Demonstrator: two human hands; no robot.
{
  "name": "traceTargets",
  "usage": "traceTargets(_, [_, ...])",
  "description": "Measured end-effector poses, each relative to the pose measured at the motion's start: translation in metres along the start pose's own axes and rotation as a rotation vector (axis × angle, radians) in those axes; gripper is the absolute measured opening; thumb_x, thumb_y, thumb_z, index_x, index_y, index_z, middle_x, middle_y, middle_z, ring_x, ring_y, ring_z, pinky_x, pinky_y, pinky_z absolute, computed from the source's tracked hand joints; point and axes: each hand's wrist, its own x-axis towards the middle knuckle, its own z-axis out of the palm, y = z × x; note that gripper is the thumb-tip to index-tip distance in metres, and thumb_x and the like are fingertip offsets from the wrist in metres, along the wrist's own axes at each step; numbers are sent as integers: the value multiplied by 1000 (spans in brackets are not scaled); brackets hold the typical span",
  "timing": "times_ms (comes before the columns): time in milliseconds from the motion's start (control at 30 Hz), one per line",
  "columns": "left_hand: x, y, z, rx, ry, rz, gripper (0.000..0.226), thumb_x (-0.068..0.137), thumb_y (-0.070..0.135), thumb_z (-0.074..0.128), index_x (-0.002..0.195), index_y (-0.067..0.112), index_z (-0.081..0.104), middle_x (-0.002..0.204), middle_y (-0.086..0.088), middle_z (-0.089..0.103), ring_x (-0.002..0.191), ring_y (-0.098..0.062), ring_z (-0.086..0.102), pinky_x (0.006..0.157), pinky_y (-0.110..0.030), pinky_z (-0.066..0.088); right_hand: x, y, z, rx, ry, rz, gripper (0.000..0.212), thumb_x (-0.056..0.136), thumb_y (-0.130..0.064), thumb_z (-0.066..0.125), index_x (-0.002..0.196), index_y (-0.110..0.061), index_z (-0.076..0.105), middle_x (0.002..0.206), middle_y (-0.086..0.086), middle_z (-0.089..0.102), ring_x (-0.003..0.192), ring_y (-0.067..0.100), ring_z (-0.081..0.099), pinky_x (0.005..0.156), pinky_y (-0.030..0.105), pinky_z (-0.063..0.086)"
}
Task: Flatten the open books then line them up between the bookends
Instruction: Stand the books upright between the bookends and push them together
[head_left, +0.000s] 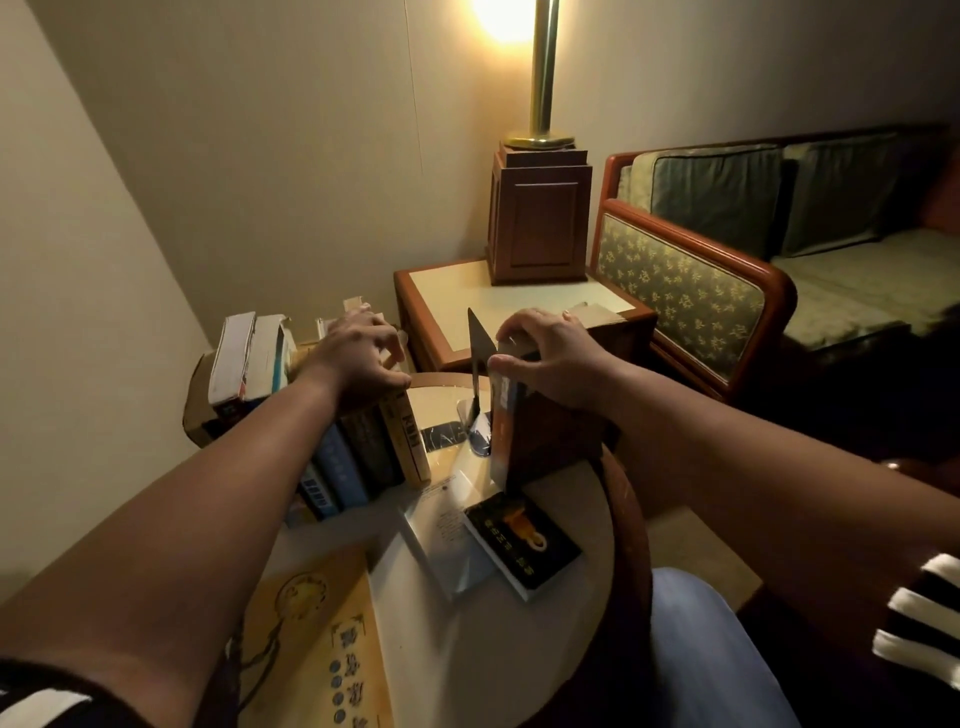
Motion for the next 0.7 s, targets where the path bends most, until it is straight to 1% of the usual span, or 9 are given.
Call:
traceTargets(133, [2,-1,1,12,4,-7,36,76,43,77,104,24,66,149,-8,43,148,-30,19,114,-56,27,2,5,-1,187,85,124,30,95,-47,56,97,-17,57,97,0,59,93,21,57,84,50,56])
traceTargets(267, [2,0,2,22,9,4,34,77,43,76,103,24,66,148,-6,45,148,-29,20,115,-55,26,-1,18,4,116,177,172,24,97,-39,54,99,-15,57,115,7,57,110,26,52,95,47,50])
traceTargets(300, [2,0,2,22,7,2,33,77,43,76,103,25,66,148,-7,45,148,-29,20,114,-56,26,-1,19,6,66,185,187,25,96,-38,53,107,-16,57,127,10,52,124,30,46,104,47,43])
traceTargets(367, [1,-2,2,17,13,1,33,76,43,77,101,24,66,147,-8,45,147,-30,20,114,-57,28,-1,18,10,6,172,286,42,94,-41,52,130,-20,48,155,15,26,148,38,12,118,55,17])
traceTargets(433, [1,-2,1,16,23,8,33,75,42,78,100,24,67,146,-8,46,147,-30,21,113,-56,28,-2,14,13,-3,165,415,55,92,-53,53,139,-27,39,163,16,-4,149,42,-9,118,59,8])
traceTargets(500, [0,-2,2,20,27,10,31,76,42,78,99,24,67,146,-7,46,147,-30,21,114,-55,28,-5,11,14,56,164,501,58,91,-57,57,138,-32,36,162,19,-13,147,51,2,115,58,30])
traceTargets(567, [1,-3,3,23,27,4,33,75,44,77,101,26,66,148,-6,45,147,-29,20,113,-56,28,-8,11,12,207,168,547,56,92,-48,63,139,-34,35,160,23,-5,136,52,33,89,42,56])
traceTargets(633, [1,-3,3,18,22,0,33,75,45,77,100,28,65,148,-5,45,147,-29,20,112,-57,30,-9,12,9,344,168,555,62,91,-38,67,143,-36,33,153,23,17,108,33,55,64,24,55])
traceTargets(700, [0,-3,3,15,18,4,29,75,44,77,96,29,64,147,-6,45,147,-30,20,111,-57,31,-8,14,8,422,171,529,66,91,-31,68,145,-40,32,140,16,33,96,24,55,63,27,59])
